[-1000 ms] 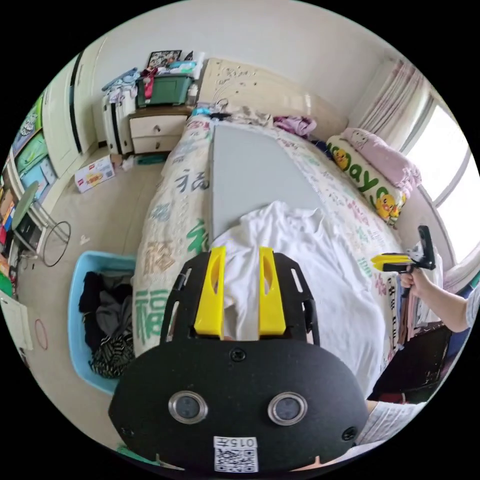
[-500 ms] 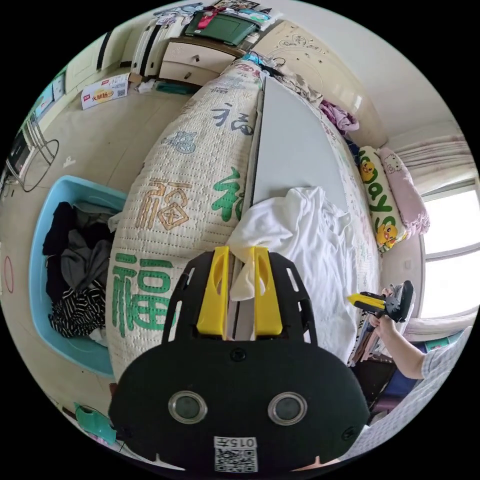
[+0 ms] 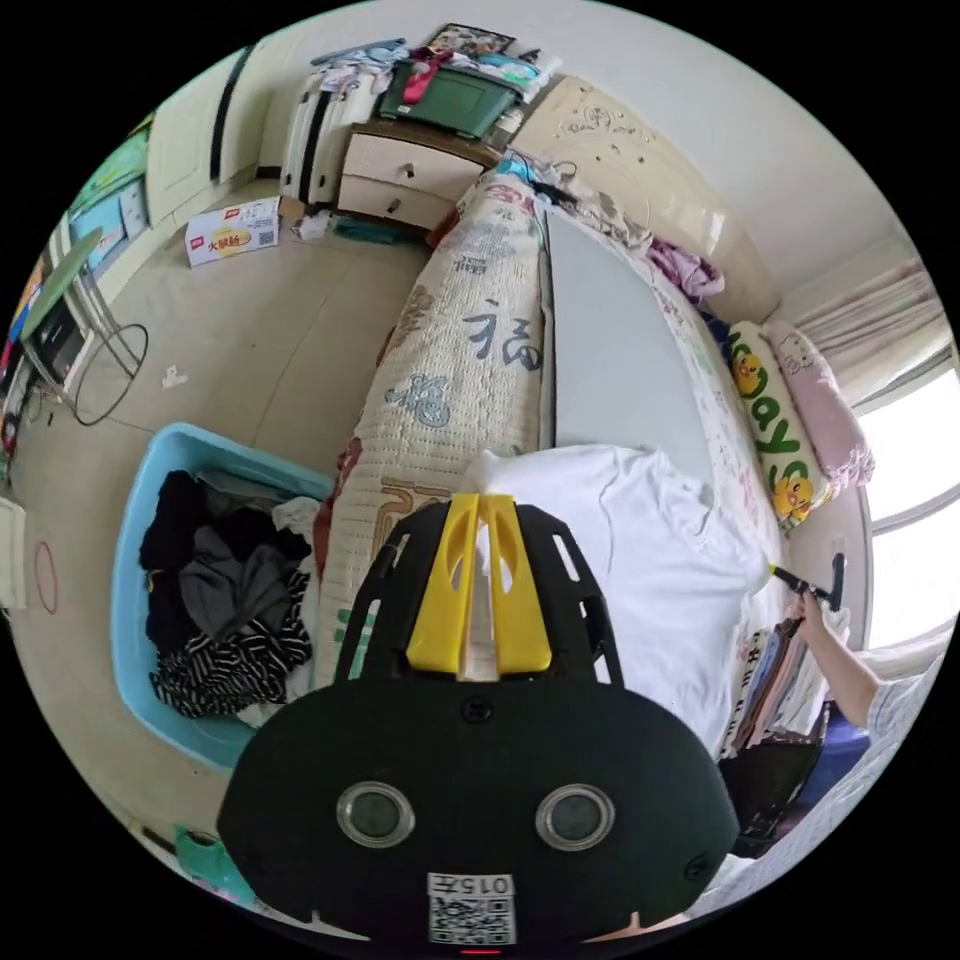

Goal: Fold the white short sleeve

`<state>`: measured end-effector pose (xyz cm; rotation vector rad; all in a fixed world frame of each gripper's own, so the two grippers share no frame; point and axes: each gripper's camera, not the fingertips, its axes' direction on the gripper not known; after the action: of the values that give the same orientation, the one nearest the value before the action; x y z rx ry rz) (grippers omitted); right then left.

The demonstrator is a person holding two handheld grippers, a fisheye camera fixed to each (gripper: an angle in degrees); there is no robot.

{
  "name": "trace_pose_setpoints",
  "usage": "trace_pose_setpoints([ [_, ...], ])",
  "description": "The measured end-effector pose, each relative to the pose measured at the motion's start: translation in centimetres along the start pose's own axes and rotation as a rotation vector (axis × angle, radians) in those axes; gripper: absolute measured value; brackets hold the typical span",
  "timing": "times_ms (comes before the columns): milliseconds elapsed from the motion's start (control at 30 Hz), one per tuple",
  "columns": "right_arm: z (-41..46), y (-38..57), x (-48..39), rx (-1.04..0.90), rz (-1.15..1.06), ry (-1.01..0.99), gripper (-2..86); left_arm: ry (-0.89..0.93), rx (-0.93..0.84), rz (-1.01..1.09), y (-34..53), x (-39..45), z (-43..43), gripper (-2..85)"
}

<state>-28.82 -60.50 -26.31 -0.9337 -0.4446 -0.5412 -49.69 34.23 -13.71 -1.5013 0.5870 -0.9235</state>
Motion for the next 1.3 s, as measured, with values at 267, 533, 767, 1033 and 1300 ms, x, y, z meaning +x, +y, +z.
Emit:
trace_pose_setpoints([
  [267,-2.0,2.2,-4.2,0.055,0.108,0.141,3.6,-0.278,-0.052,0.074,-1.8,1.9,-0.3,0.1],
  [533,-0.6,-0.3,-22.5,-0.003,-0.394,-0.063,0.4,-0.047,-0.122,0.505,-5.0,14.4,4.6,-0.7],
  [767,2.5,-1.3,-29.6,-0.054,-0.468,0.148,-0.6,-0.066,-0.207,0.445,-7.1,14.9,10.0,-0.7],
  [1033,-0.5,0.0,-29.4,-0.014,-0.403,0.112,-0.2,-0.053,-0.13,0.314,-6.7,12.5,9.0,-0.7],
  [1300,-10.1,25.1,-20.6,-0.09,-0.32,-0.282,4.6,0.132,-0.092,0.165,9.5,7.0,-1.5,1.4],
])
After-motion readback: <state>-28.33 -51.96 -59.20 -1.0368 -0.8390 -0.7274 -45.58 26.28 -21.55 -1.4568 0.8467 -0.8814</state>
